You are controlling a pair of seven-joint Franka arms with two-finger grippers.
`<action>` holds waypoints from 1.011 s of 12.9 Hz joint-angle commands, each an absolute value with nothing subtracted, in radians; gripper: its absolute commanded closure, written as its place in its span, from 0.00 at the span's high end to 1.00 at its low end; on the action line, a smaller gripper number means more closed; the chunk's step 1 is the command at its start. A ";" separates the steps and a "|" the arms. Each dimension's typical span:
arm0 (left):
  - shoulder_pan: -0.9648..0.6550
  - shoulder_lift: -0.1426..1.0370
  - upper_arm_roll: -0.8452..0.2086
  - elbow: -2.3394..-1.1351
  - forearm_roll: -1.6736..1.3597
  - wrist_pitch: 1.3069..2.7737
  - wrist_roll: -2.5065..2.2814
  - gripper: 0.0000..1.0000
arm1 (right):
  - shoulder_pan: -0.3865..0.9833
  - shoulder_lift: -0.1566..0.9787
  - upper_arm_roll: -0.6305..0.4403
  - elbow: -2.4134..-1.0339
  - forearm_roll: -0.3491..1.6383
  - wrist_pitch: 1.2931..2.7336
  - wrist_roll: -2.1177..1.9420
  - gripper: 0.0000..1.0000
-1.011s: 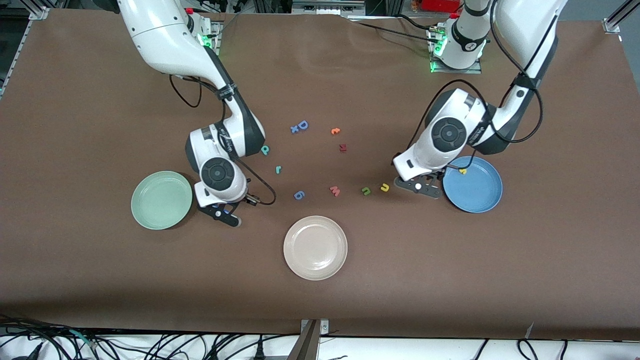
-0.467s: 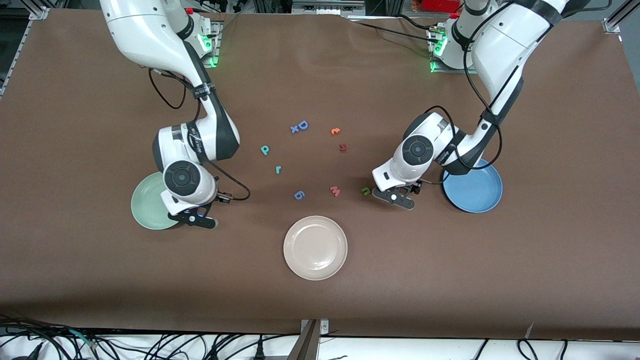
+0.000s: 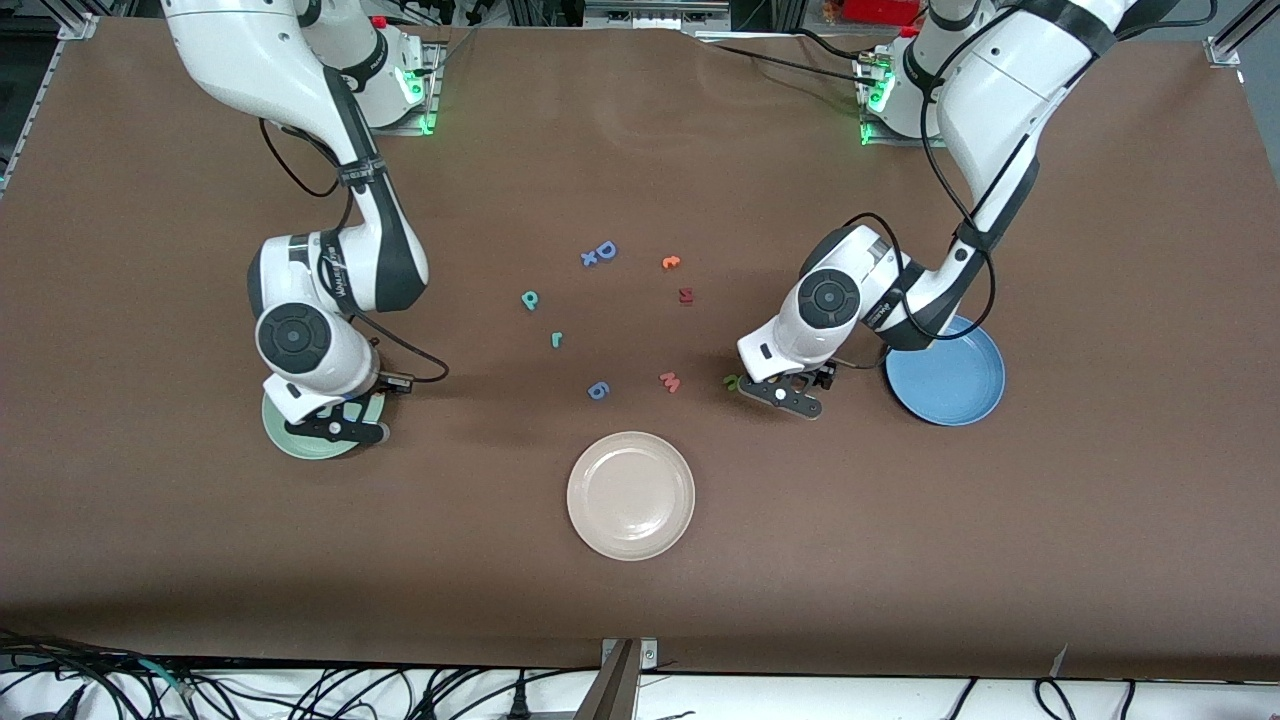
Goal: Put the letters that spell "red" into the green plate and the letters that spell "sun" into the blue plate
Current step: 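Carry the e to the green plate while the left gripper grasps the yellow u, then drop the u onto the blue plate while the right gripper releases the e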
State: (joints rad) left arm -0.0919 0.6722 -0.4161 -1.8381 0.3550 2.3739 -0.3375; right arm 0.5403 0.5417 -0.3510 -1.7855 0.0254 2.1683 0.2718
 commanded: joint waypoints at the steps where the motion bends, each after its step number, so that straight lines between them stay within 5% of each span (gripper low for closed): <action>1: -0.100 0.692 -0.410 -1.822 0.391 2.391 -0.364 0.98 | 0.545 0.463 -0.382 -1.922 0.035 2.271 0.178 0.19; 6: -0.123 0.707 -0.407 -1.824 0.396 2.395 -0.364 0.71 | 0.482 0.451 -0.399 -2.000 0.086 2.387 0.014 0.19; 9: -0.114 0.709 -0.405 -1.827 0.483 2.395 -0.362 0.44 | 0.427 0.462 -0.399 -1.997 0.216 2.387 -0.136 0.19; 10: -0.114 0.707 -0.406 -1.825 0.483 2.395 -0.364 0.27 | 0.419 0.465 -0.399 -1.997 0.230 2.388 -0.162 0.19; 13: -0.109 0.700 -0.408 -1.825 0.472 2.385 -0.365 0.22 | 0.413 0.482 -0.399 -1.997 0.230 2.416 -0.181 0.19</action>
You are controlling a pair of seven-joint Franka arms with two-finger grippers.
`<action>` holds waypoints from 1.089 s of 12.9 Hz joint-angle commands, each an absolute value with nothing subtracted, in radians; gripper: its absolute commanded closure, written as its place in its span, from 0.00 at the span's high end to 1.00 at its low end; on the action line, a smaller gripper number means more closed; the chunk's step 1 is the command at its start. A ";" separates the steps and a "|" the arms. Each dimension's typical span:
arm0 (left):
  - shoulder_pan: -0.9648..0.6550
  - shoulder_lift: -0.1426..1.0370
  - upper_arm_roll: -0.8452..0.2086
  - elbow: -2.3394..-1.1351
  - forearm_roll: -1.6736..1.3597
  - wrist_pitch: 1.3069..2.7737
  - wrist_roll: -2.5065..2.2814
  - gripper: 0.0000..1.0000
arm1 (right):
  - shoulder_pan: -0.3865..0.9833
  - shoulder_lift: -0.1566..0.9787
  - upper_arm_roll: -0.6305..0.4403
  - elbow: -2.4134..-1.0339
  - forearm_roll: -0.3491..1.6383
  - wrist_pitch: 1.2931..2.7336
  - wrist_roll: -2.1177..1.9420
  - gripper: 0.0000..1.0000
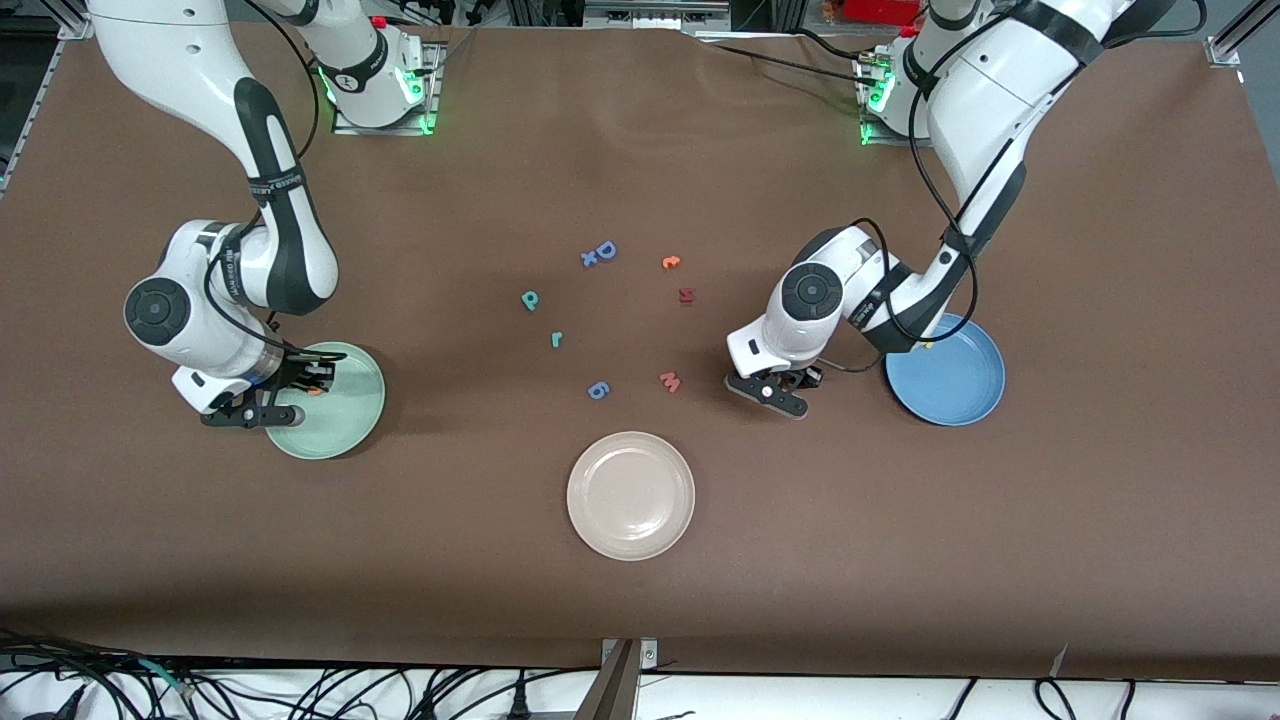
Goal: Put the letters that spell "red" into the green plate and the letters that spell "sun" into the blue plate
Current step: 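Drop the u onto the blue plate while the right gripper releases the e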
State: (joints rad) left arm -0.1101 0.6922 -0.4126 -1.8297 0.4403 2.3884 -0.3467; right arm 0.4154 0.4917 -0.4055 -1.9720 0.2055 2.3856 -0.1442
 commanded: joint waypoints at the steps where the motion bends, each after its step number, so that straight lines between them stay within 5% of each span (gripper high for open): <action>1: -0.103 0.692 -0.410 -1.822 0.471 2.379 -0.362 0.22 | 0.411 0.483 -0.399 -1.997 0.232 2.419 -0.181 0.19; 3: -0.075 0.657 -0.423 -1.815 0.469 2.312 -0.353 0.22 | 0.410 0.483 -0.397 -1.993 0.248 2.419 -0.179 0.26; 4: -0.057 0.635 -0.439 -1.813 0.469 2.277 -0.341 0.22 | 0.408 0.485 -0.396 -1.990 0.267 2.418 -0.175 0.55; 6: 0.026 0.606 -0.481 -1.813 0.454 2.211 -0.229 0.23 | 0.410 0.489 -0.396 -1.987 0.301 2.413 -0.167 0.88; 8: 0.134 0.583 -0.540 -1.813 0.417 2.157 -0.097 0.24 | 0.420 0.485 -0.391 -1.980 0.302 2.407 -0.141 0.99; 14: 0.301 0.572 -0.548 -1.832 0.417 2.111 0.173 0.29 | 0.524 0.465 -0.359 -1.982 0.302 2.405 0.157 0.99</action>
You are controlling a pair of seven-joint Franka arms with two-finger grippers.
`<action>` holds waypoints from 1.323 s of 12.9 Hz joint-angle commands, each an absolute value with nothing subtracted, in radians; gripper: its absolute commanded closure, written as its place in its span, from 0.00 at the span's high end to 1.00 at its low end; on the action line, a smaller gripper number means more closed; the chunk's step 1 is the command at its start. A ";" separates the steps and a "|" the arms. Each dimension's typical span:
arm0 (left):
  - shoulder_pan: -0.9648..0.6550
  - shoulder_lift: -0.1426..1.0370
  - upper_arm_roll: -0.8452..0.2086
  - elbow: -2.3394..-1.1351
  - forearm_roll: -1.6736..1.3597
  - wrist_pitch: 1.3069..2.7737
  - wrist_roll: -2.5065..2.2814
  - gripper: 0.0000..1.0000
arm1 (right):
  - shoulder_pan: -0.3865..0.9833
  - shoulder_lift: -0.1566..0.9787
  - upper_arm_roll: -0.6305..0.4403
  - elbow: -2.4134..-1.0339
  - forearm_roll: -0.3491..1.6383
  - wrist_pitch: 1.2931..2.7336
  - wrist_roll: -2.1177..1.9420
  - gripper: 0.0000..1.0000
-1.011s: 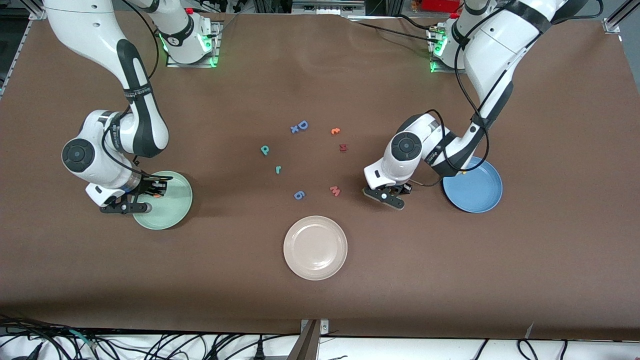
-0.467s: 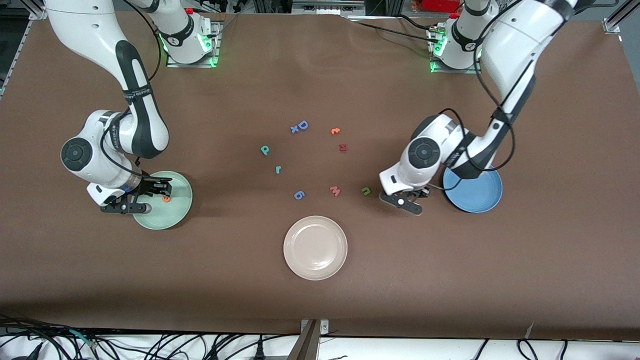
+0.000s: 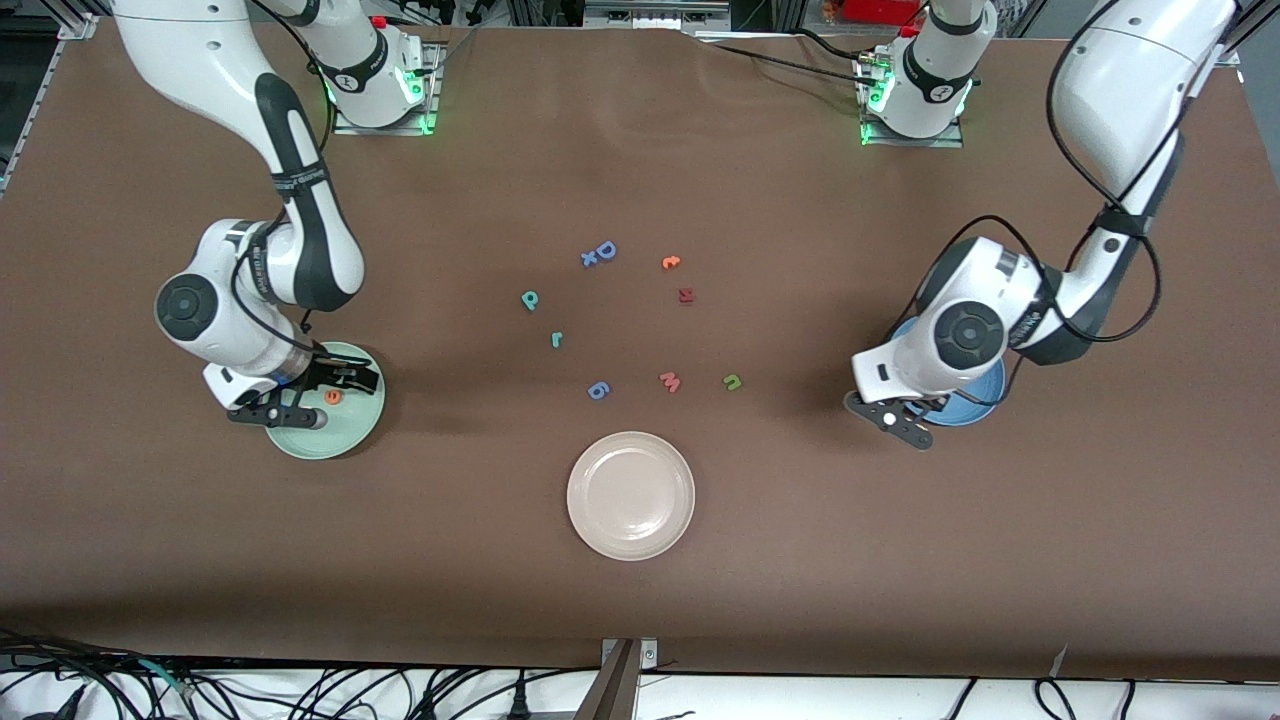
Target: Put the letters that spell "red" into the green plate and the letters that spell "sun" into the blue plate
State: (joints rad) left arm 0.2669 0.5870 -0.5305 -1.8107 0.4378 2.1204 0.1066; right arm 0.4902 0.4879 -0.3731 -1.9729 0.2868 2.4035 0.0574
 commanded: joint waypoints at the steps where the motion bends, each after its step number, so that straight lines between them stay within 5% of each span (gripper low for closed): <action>1: 0.302 0.572 -0.546 -1.842 0.417 2.111 0.173 0.29 | 0.550 0.463 -0.344 -1.980 0.302 2.405 0.234 0.99; 4: 0.339 0.583 -0.546 -1.853 0.419 2.117 0.175 0.37 | 0.629 0.465 -0.328 -1.982 0.302 2.407 0.418 0.99; 5: 0.344 0.583 -0.546 -1.855 0.420 2.117 0.175 0.47 | 0.655 0.465 -0.328 -1.983 0.302 2.407 0.466 0.99; 6: 0.351 0.583 -0.546 -1.861 0.419 2.117 0.175 0.79 | 0.682 0.463 -0.328 -1.986 0.302 2.408 0.515 0.99; 7: 0.357 0.580 -0.546 -1.862 0.419 2.115 0.173 1.00 | 0.716 0.463 -0.328 -1.987 0.302 2.414 0.573 0.99; 17: 0.243 0.609 -0.675 -1.809 0.416 2.118 -0.193 1.00 | 0.910 0.551 -0.325 -1.982 0.302 2.559 0.928 0.99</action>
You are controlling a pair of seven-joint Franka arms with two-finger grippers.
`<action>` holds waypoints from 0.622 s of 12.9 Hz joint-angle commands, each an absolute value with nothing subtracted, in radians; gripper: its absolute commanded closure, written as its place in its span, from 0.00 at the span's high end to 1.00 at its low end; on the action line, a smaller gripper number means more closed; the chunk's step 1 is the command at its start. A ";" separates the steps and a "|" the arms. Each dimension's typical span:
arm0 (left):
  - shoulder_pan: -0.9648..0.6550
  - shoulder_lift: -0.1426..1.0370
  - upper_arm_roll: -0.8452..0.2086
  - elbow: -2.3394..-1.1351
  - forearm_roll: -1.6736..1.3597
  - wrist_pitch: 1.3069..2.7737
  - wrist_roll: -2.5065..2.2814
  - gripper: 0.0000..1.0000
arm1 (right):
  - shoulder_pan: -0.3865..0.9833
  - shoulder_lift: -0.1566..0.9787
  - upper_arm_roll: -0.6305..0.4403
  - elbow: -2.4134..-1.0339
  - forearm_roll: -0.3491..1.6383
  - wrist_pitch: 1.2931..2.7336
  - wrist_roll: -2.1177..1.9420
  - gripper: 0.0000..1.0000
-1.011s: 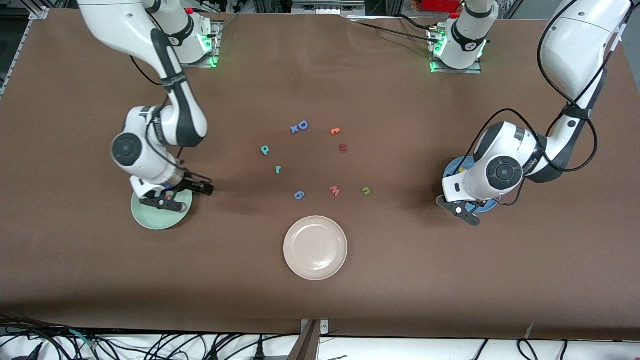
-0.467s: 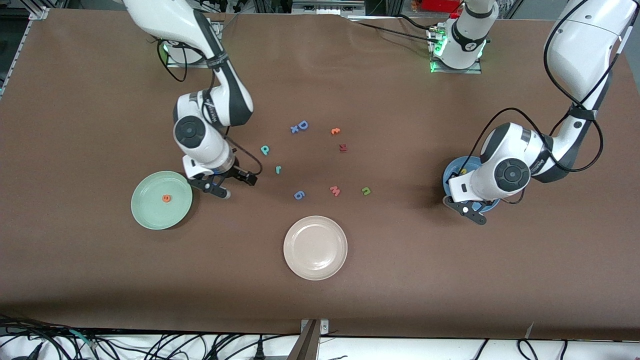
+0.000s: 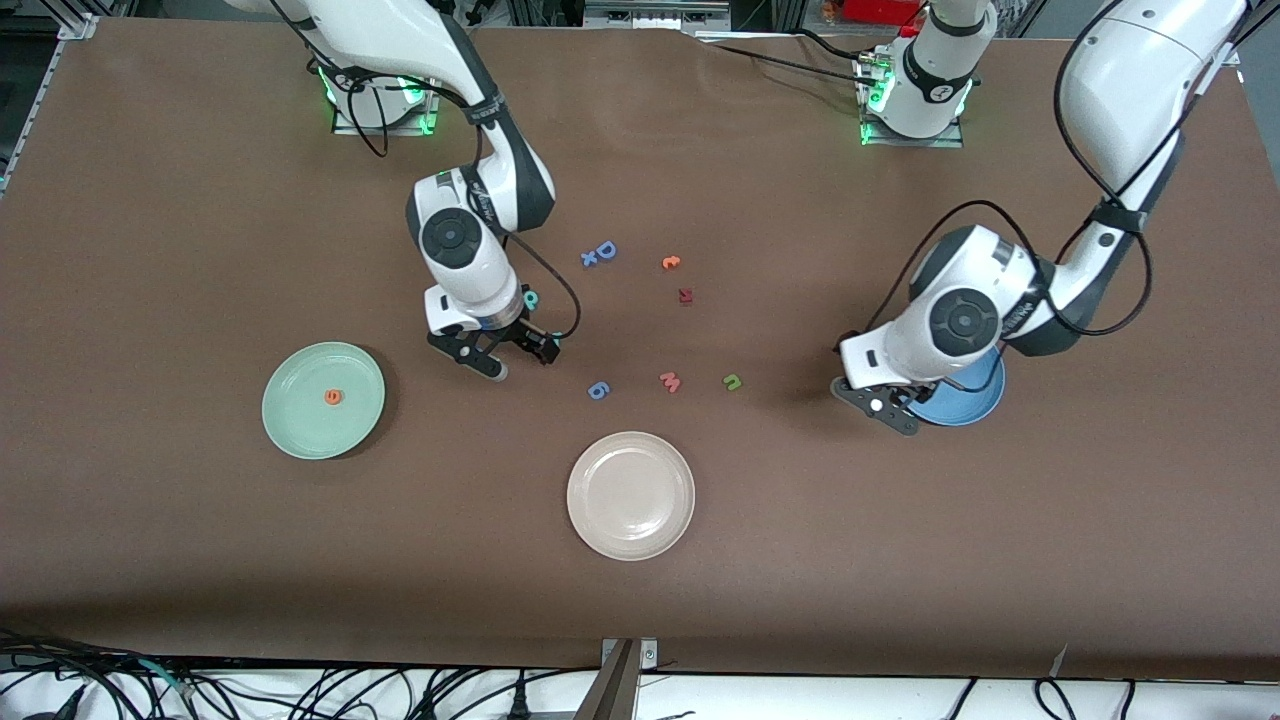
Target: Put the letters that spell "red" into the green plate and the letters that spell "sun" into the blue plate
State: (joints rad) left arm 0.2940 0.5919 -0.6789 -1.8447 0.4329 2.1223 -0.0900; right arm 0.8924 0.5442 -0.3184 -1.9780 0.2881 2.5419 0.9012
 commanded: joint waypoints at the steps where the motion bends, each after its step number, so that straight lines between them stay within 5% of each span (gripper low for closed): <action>1: 0.214 0.638 -0.673 -1.783 0.419 2.125 -0.248 1.00 | 0.920 0.560 -0.324 -1.980 0.302 2.556 0.949 0.99; 8: -0.029 0.799 -0.583 -1.608 0.420 2.248 -0.503 0.99 | 0.946 0.618 -0.305 -1.942 0.302 2.554 1.040 0.97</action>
